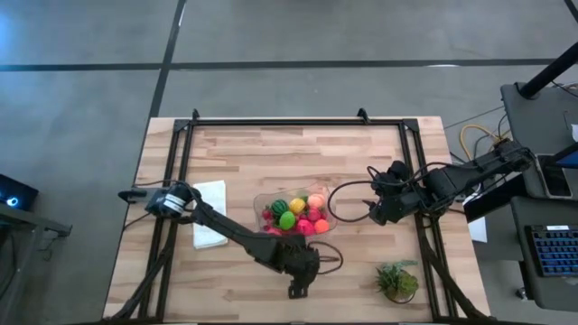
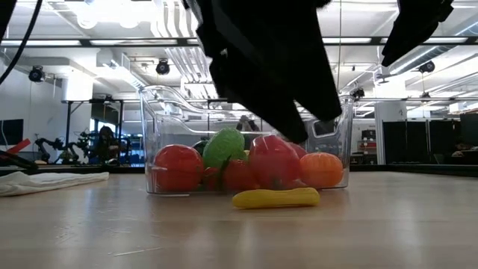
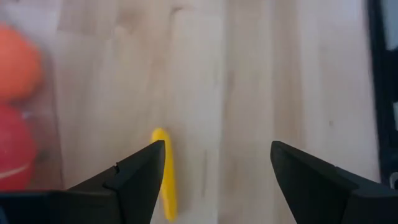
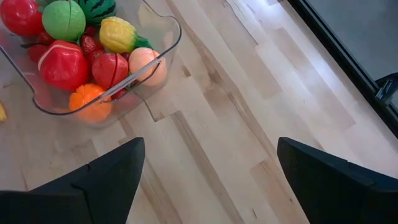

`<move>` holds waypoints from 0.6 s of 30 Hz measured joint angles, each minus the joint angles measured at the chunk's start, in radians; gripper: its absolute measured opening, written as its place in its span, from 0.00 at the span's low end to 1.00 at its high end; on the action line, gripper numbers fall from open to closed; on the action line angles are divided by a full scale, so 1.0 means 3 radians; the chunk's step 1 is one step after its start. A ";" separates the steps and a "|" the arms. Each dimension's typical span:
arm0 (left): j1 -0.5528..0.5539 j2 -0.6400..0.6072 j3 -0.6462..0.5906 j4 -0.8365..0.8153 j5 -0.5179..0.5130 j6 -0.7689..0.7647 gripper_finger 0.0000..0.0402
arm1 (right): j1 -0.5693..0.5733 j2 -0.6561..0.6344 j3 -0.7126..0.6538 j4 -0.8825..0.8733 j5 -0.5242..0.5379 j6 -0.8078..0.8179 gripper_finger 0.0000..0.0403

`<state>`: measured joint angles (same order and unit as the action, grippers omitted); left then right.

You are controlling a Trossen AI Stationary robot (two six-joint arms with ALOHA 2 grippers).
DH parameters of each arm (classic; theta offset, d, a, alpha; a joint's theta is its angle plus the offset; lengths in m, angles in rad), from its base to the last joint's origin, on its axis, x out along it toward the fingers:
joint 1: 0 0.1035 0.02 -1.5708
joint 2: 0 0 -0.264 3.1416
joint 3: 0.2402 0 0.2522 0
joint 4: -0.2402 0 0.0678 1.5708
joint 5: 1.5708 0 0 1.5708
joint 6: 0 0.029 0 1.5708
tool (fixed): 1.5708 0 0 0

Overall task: Pick and placing Produce into tupperware
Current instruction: Put the corn into the transparent bin

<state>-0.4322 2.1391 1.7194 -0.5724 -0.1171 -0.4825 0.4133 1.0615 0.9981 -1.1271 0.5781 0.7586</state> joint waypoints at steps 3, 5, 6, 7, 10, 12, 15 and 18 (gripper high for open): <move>-0.0054 -0.0001 0.0007 0.0051 -0.0073 0.0152 0.69 | 0.0000 0.0001 0.0000 0.0000 0.0000 0.0000 0.89; -0.0067 -0.0001 0.0004 0.0051 -0.0071 0.0159 0.69 | 0.0000 0.0000 0.0000 0.0000 0.0000 0.0000 0.89; -0.0068 -0.0001 -0.0004 0.0054 -0.0077 0.0159 0.69 | 0.0000 0.0000 0.0000 0.0001 0.0000 0.0001 0.89; -0.0072 -0.0001 -0.0021 0.0055 -0.0078 0.0159 0.69 | 0.0000 0.0000 0.0000 0.0001 0.0000 0.0001 0.89; -0.0075 -0.0001 -0.0073 0.0044 -0.0086 0.0148 0.69 | 0.0000 0.0000 0.0000 0.0001 0.0000 0.0001 0.89; -0.0078 -0.0001 -0.0103 0.0042 -0.0084 0.0147 0.69 | 0.0000 0.0000 0.0000 0.0003 0.0000 0.0001 0.89; -0.0082 0.0001 -0.0137 0.0019 -0.0085 0.0148 0.69 | 0.0000 0.0000 0.0000 0.0004 0.0000 0.0001 0.89; -0.0063 0.0004 -0.0144 -0.0001 -0.0163 0.0148 0.69 | 0.0000 0.0000 0.0000 0.0005 0.0000 0.0001 0.89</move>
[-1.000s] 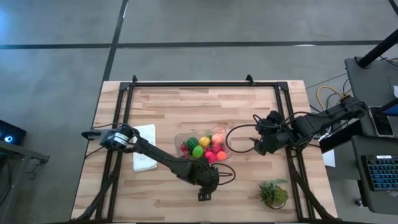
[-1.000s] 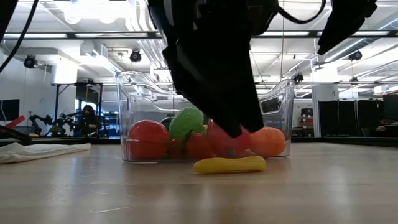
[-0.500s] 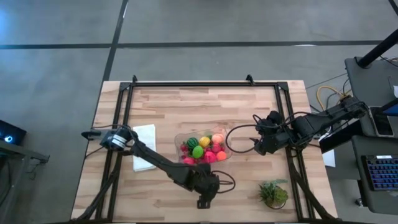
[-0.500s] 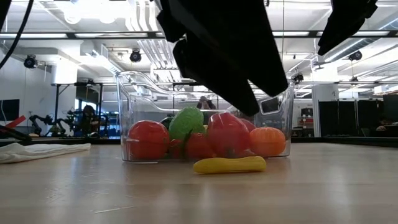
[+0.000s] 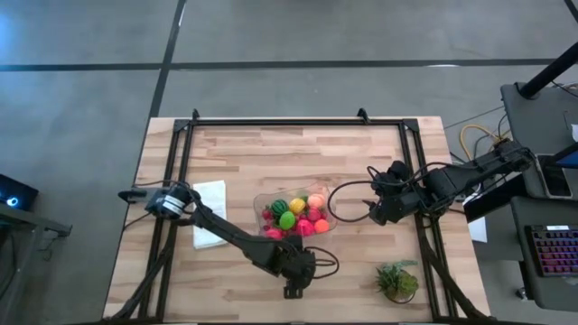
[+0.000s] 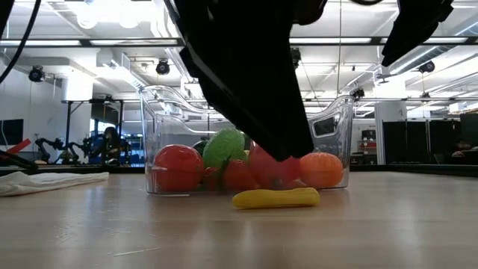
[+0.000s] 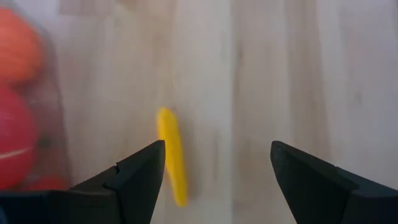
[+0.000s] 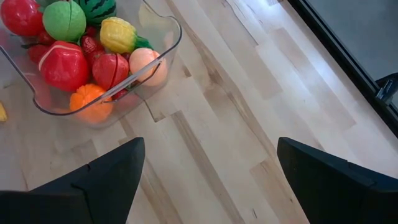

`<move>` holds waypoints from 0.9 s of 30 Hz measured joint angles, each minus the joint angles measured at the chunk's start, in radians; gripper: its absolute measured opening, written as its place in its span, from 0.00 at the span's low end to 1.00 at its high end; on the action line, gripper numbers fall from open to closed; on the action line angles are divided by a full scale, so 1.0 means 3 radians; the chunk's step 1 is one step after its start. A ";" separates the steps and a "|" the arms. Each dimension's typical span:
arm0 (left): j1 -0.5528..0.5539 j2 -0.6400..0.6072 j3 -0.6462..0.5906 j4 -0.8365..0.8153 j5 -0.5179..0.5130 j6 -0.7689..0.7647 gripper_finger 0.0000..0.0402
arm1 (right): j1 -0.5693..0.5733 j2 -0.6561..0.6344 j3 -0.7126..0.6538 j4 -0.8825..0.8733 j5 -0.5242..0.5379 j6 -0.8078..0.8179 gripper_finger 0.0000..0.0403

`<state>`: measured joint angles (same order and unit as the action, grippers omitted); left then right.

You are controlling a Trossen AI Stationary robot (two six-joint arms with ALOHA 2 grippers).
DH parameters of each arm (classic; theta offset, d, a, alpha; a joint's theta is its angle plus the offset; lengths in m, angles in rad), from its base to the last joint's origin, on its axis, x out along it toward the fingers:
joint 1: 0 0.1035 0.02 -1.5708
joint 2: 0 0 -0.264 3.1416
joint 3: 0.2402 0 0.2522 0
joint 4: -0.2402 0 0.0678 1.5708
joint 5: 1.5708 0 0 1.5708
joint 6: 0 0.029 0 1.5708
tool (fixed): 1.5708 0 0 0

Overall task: Pick and placing Produce into tupperware
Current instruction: Put the corn into the transparent bin

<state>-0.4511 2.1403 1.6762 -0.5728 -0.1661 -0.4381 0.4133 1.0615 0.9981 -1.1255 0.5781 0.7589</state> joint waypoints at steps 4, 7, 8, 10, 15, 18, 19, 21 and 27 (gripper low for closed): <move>0.0044 0.0001 -0.0028 -0.0013 -0.0086 -0.0091 0.69 | 0.0000 0.0000 0.0000 0.0001 0.0000 0.0001 0.89; 0.0078 0.0001 -0.0043 -0.0011 -0.0083 -0.0261 0.69 | 0.0000 0.0001 0.0000 0.0001 0.0000 0.0001 0.89; 0.0082 0.0001 -0.0047 -0.0009 -0.0079 -0.0266 0.69 | 0.0000 0.0000 0.0000 0.0001 0.0000 0.0001 0.89; 0.0085 0.0001 -0.0048 -0.0001 -0.0080 -0.0266 0.69 | 0.0000 0.0000 -0.0001 0.0001 0.0000 0.0001 0.89; 0.0073 0.0001 -0.0050 0.0075 -0.0073 -0.0264 0.69 | 0.0000 0.0001 -0.0009 0.0005 0.0000 0.0001 0.89; 0.0073 0.0001 -0.0090 0.0122 -0.0066 -0.0263 0.69 | 0.0000 0.0001 -0.0024 0.0005 0.0000 0.0001 0.89; 0.0073 0.0001 -0.0112 0.0161 -0.0061 -0.0261 0.69 | 0.0000 0.0001 -0.0027 0.0005 -0.0001 0.0001 0.89; 0.0073 0.0001 -0.0157 0.0206 -0.0040 -0.0257 0.69 | 0.0000 0.0000 -0.0040 0.0005 0.0000 0.0002 0.89; 0.0073 0.0000 -0.0230 0.0248 0.0004 -0.0246 0.69 | 0.0001 0.0000 -0.0097 0.0005 -0.0001 0.0102 0.89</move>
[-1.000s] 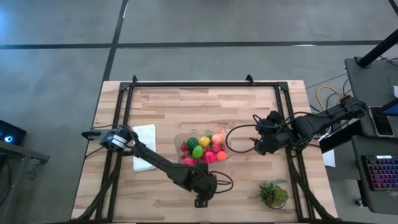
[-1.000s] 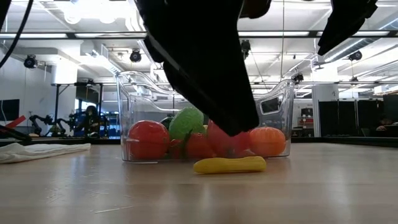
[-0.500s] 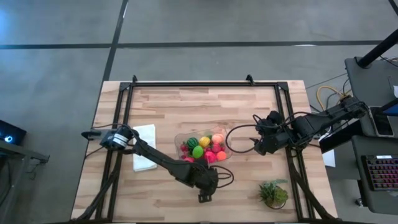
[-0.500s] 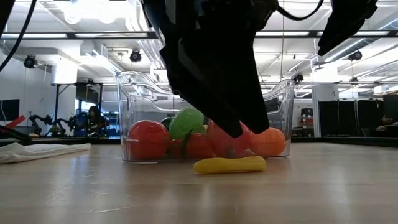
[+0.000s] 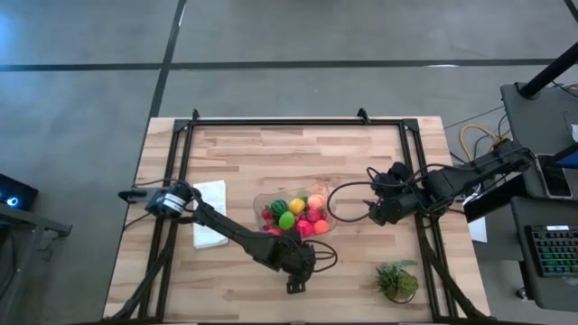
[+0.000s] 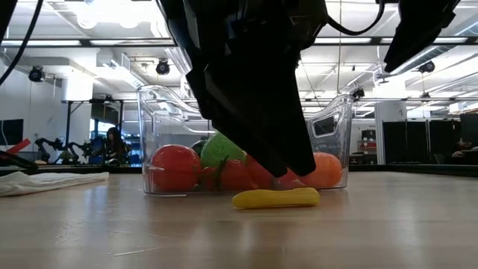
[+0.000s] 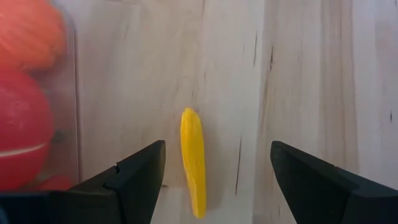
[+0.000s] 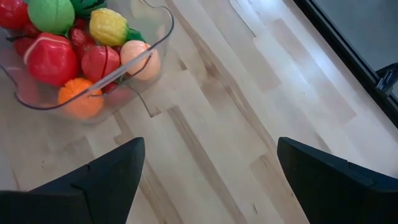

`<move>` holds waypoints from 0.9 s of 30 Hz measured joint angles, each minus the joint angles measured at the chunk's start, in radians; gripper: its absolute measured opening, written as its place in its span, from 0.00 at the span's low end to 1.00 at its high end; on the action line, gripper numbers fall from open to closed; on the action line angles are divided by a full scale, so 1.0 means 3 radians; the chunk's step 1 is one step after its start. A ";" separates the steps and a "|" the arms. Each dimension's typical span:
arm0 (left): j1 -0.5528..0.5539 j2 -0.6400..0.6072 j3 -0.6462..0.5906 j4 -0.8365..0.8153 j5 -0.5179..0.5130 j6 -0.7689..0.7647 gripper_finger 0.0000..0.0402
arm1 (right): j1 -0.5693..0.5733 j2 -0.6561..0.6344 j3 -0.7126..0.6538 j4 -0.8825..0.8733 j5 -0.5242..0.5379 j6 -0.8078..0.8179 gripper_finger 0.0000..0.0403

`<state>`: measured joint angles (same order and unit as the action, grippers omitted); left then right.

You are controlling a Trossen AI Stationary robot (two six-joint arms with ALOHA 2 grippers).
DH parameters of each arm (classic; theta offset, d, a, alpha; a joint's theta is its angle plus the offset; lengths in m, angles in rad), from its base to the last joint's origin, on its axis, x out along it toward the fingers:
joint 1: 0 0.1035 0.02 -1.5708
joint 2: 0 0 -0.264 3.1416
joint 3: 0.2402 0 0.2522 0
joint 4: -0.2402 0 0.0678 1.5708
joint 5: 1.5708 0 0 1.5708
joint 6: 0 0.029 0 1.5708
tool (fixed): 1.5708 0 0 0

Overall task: Pick and placing Produce into tupperware
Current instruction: Put the corn into the transparent bin

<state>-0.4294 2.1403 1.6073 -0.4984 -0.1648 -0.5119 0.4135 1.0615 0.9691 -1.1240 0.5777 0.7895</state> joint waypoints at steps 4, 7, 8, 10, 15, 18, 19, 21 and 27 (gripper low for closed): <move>0.0009 0.0000 -0.0003 -0.0002 0.0014 -0.0004 0.69 | 0.0000 0.0000 -0.0041 -0.0004 -0.0001 0.0075 0.89; 0.0009 0.0000 -0.0007 -0.0003 0.0024 -0.0004 0.69 | 0.0001 0.0000 -0.0047 -0.0002 -0.0001 0.0076 0.89; 0.0009 0.0000 -0.0009 -0.0006 0.0024 -0.0004 0.69 | 0.0000 0.0000 -0.0047 -0.0001 -0.0001 0.0076 0.89; 0.0009 0.0000 -0.0004 -0.0018 0.0023 -0.0005 0.69 | 0.0001 0.0000 -0.0048 -0.0001 -0.0001 0.0076 0.89; -0.0021 0.0001 0.0121 -0.0110 -0.0082 0.0227 0.69 | 0.0001 0.0000 -0.0048 -0.0001 -0.0001 0.0076 0.89; -0.0037 0.0001 0.0175 -0.0235 -0.0299 0.0209 0.69 | 0.0001 0.0001 -0.0048 0.0000 -0.0001 0.0076 0.89; -0.0033 0.0001 0.0178 -0.0323 -0.0330 0.0121 0.69 | 0.0001 0.0000 -0.0048 0.0000 -0.0001 0.0076 0.89; 0.0001 0.0004 0.0175 -0.0490 -0.0327 -0.0085 0.69 | 0.0001 0.0000 -0.0048 0.0003 -0.0001 0.0076 0.89; 0.0013 0.0005 0.0194 -0.0571 -0.0374 -0.0180 0.69 | 0.0001 0.0000 -0.0048 0.0010 -0.0001 0.0076 0.89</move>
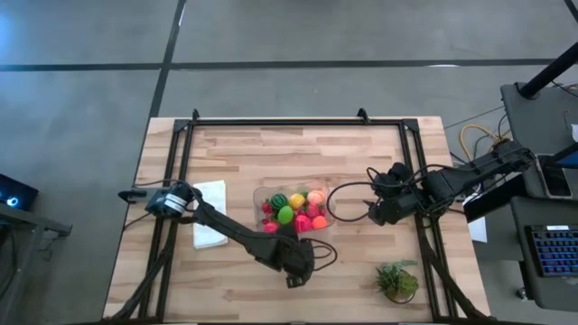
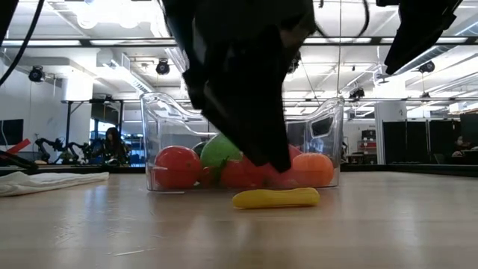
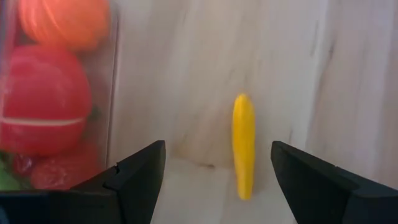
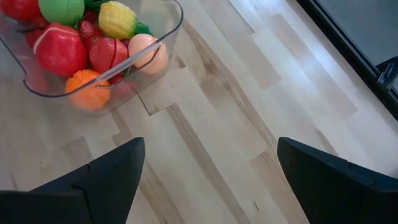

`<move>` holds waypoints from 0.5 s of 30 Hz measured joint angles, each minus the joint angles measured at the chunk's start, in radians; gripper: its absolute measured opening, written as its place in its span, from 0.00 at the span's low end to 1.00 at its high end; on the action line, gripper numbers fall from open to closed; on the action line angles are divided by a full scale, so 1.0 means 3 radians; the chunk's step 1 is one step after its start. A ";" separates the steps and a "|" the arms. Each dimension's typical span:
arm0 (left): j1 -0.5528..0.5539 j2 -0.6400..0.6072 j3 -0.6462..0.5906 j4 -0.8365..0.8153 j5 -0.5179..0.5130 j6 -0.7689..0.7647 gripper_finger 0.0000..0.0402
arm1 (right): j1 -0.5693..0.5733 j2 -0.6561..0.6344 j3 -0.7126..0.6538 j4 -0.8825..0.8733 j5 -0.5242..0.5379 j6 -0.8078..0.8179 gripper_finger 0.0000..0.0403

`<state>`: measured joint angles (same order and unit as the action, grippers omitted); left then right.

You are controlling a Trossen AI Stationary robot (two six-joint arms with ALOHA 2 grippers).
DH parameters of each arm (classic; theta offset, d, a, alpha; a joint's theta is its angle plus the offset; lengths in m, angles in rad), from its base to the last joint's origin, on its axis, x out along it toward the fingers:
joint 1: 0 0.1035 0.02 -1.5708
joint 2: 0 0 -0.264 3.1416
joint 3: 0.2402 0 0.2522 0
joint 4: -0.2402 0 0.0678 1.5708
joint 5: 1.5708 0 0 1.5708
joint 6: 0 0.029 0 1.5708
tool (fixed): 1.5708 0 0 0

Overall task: Pick and placing Produce into tupperware
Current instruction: Put the corn into the transparent bin

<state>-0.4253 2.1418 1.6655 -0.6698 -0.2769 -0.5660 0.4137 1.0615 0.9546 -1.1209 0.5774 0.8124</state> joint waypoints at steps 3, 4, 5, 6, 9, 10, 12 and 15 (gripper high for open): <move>-0.0013 0.0000 0.0062 0.0030 -0.0092 0.0008 0.69 | 0.0000 0.0000 0.0000 0.0004 0.0000 0.0035 0.89; -0.0013 -0.0001 0.0070 0.0036 -0.0143 0.0006 0.69 | 0.0000 0.0001 0.0000 0.0005 0.0000 0.0058 0.89; -0.0012 -0.0001 0.0072 0.0027 -0.0207 0.0005 0.69 | 0.0000 0.0000 0.0000 0.0005 0.0000 0.0079 0.89; -0.0010 -0.0001 0.0073 0.0012 -0.0280 0.0003 0.69 | 0.0000 0.0000 0.0000 0.0005 0.0000 0.0087 0.89; -0.0006 -0.0001 0.0081 0.0000 -0.0429 0.0003 0.69 | 0.0001 0.0000 0.0000 0.0008 -0.0001 0.0088 0.89; -0.0003 -0.0001 0.0083 0.0000 -0.0432 0.0002 0.69 | 0.0001 0.0000 0.0000 0.0009 0.0000 0.0088 0.89; 0.0003 -0.0001 0.0085 -0.0058 -0.0433 -0.0002 0.69 | 0.0001 0.0000 0.0000 0.0009 -0.0001 0.0089 0.89; 0.0020 -0.0001 0.0052 -0.0095 -0.0455 -0.0018 0.69 | 0.0001 0.0000 0.0000 0.0009 -0.0003 0.0168 0.89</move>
<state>-0.4193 2.1414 1.6812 -0.6981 -0.4135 -0.5713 0.4141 1.0615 0.9546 -1.1183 0.5764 0.8627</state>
